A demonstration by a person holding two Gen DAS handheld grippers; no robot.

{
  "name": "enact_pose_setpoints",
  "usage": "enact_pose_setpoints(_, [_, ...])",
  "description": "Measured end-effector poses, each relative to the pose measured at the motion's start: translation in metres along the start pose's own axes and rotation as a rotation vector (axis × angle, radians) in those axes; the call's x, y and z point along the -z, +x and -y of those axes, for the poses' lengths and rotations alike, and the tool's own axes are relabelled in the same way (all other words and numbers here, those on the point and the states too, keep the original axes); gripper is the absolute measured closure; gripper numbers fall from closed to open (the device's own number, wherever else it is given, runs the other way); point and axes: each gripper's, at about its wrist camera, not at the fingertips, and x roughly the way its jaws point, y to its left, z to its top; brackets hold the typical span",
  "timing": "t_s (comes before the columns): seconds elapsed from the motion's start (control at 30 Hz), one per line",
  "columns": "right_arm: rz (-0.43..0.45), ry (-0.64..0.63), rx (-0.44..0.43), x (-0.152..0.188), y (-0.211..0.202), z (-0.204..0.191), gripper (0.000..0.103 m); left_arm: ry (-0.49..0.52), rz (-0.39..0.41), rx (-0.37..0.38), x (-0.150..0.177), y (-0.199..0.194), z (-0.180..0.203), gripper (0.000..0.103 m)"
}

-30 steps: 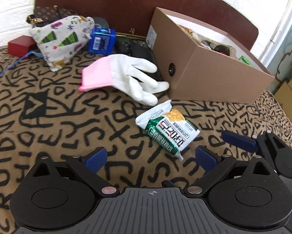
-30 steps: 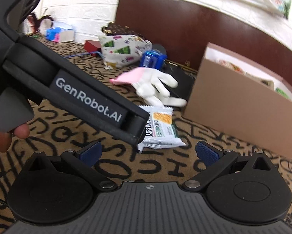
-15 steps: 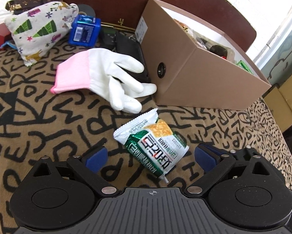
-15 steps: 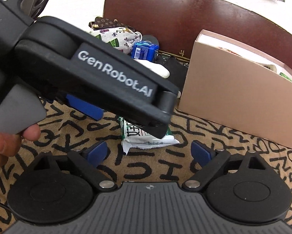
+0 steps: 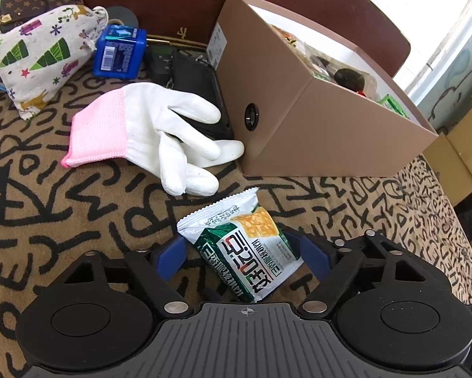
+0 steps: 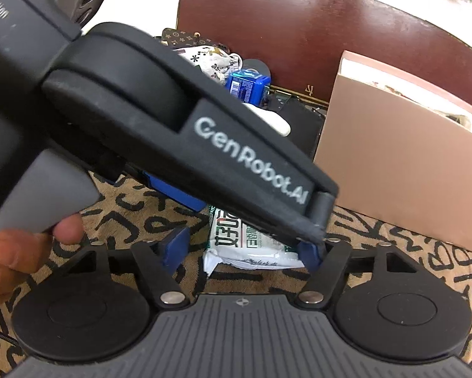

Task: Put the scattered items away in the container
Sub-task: 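Lower the left tool onto the green-and-white snack packet, then close the left tool on the snack packet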

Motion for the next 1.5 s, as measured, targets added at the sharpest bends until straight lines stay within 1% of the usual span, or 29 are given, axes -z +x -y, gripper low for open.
enact_pose_setpoints(0.07, [-0.002,0.012,-0.005,0.0,0.0,0.003,0.039,0.002,0.0,-0.003,0.0,0.0,-0.001,0.02])
enact_pose_setpoints(0.17, [-0.004,0.019,-0.02,0.001,0.0,0.005,0.041,0.01,0.001,-0.006,0.002,-0.001,0.0,0.022])
enact_pose_setpoints(0.47, [-0.001,-0.001,-0.045,0.007,-0.009,0.004,0.044,0.005,-0.012,-0.004,0.009,-0.006,0.003,0.029])
enact_pose_setpoints(0.53, [0.001,-0.011,-0.051,0.01,-0.012,0.003,0.044,0.008,-0.014,-0.007,0.012,-0.009,0.003,0.036])
enact_pose_setpoints(0.6, [0.002,-0.015,-0.059,0.013,-0.015,0.004,0.045,0.014,-0.017,-0.006,0.015,-0.011,0.003,0.039])
enact_pose_setpoints(0.67, [0.003,-0.022,-0.067,0.016,-0.019,0.003,0.045,0.011,-0.025,0.004,0.018,-0.014,0.002,0.04])
enact_pose_setpoints(0.7, [0.005,-0.026,-0.072,0.018,-0.022,0.003,0.045,0.008,-0.026,0.006,0.019,-0.015,0.002,0.039])
enact_pose_setpoints(0.73, [0.006,-0.03,-0.078,0.019,-0.024,0.003,0.046,0.007,-0.026,0.008,0.02,-0.017,0.001,0.033])
enact_pose_setpoints(0.87, [0.014,-0.052,-0.094,0.026,-0.032,0.001,0.046,0.011,-0.036,0.023,0.02,-0.018,0.0,0.027])
enact_pose_setpoints(0.9, [0.016,-0.06,-0.1,0.029,-0.037,-0.003,0.046,0.019,-0.037,0.023,0.021,-0.018,0.001,0.024])
enact_pose_setpoints(0.93, [0.019,-0.067,-0.108,0.045,-0.051,-0.004,0.046,0.034,-0.032,0.017,0.021,-0.019,0.003,0.021])
enact_pose_setpoints(1.0, [0.022,-0.095,-0.135,0.047,-0.054,-0.003,0.046,0.071,-0.021,-0.013,0.022,-0.021,0.006,0.017])
enact_pose_setpoints(1.03, [0.023,-0.109,-0.143,0.049,-0.057,-0.006,0.046,0.084,-0.018,-0.021,0.022,-0.021,0.006,0.016])
enact_pose_setpoints(1.1, [0.03,-0.13,-0.152,0.052,-0.061,-0.009,0.046,0.1,-0.027,-0.008,0.022,-0.021,0.007,0.017])
enact_pose_setpoints(1.13, [0.032,-0.132,-0.149,0.052,-0.059,-0.008,0.045,0.113,-0.033,0.001,0.022,-0.021,0.008,0.021])
enact_pose_setpoints(1.17, [0.032,-0.129,-0.14,0.053,-0.06,-0.009,0.042,0.133,-0.034,0.001,0.023,-0.021,0.01,0.022])
enact_pose_setpoints(1.2, [0.031,-0.125,-0.132,0.049,-0.057,-0.009,0.04,0.159,-0.037,-0.003,0.024,-0.02,0.013,0.029])
enact_pose_setpoints(1.23, [0.032,-0.121,-0.123,0.046,-0.054,-0.01,0.038,0.177,-0.037,-0.006,0.025,-0.02,0.015,0.032])
enact_pose_setpoints(1.27, [0.031,-0.121,-0.115,0.035,-0.046,-0.01,0.034,0.184,-0.034,-0.009,0.026,-0.02,0.016,0.036])
enact_pose_setpoints(1.3, [0.03,-0.117,-0.105,0.036,-0.046,-0.009,0.033,0.188,-0.033,-0.012,0.026,-0.02,0.016,0.043])
enact_pose_setpoints(1.33, [0.028,-0.112,-0.096,0.036,-0.045,-0.008,0.03,0.187,-0.035,-0.009,0.026,-0.021,0.015,0.046])
enact_pose_setpoints(1.37, [0.023,-0.102,-0.085,0.037,-0.045,-0.007,0.027,0.183,-0.036,-0.004,0.026,-0.021,0.014,0.048])
enact_pose_setpoints(1.43, [0.01,-0.066,-0.068,0.039,-0.045,-0.004,0.025,0.175,-0.041,0.003,0.026,-0.023,0.013,0.051])
enact_pose_setpoints(1.5, [-0.001,-0.027,-0.063,0.041,-0.047,-0.001,0.025,0.18,-0.044,0.008,0.029,-0.025,0.013,0.051])
